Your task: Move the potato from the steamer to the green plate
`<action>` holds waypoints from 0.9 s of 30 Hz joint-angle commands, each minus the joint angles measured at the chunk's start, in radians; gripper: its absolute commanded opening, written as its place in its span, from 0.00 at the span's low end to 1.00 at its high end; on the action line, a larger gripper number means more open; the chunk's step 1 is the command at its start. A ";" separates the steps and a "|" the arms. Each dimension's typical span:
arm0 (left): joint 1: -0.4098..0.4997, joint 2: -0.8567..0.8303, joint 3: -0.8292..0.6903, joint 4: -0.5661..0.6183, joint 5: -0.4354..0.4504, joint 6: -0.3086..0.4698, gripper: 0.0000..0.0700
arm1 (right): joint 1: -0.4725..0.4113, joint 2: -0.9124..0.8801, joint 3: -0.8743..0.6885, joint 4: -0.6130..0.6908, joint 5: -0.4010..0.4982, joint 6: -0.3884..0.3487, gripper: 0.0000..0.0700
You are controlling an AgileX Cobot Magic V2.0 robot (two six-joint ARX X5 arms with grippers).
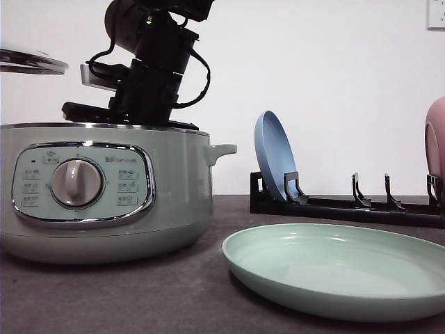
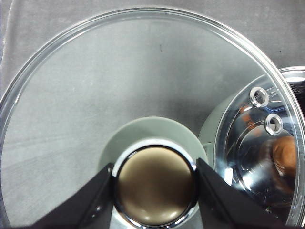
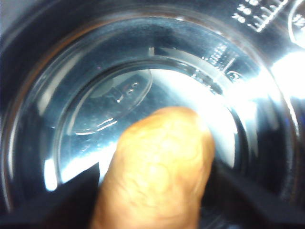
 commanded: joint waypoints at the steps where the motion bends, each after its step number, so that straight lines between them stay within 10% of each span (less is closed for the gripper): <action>1: 0.001 -0.003 0.028 0.033 -0.002 0.002 0.00 | 0.011 0.029 0.030 0.002 0.003 0.009 0.36; 27: 0.001 -0.003 0.028 0.034 0.006 0.002 0.00 | -0.028 -0.152 0.421 -0.386 -0.002 -0.066 0.22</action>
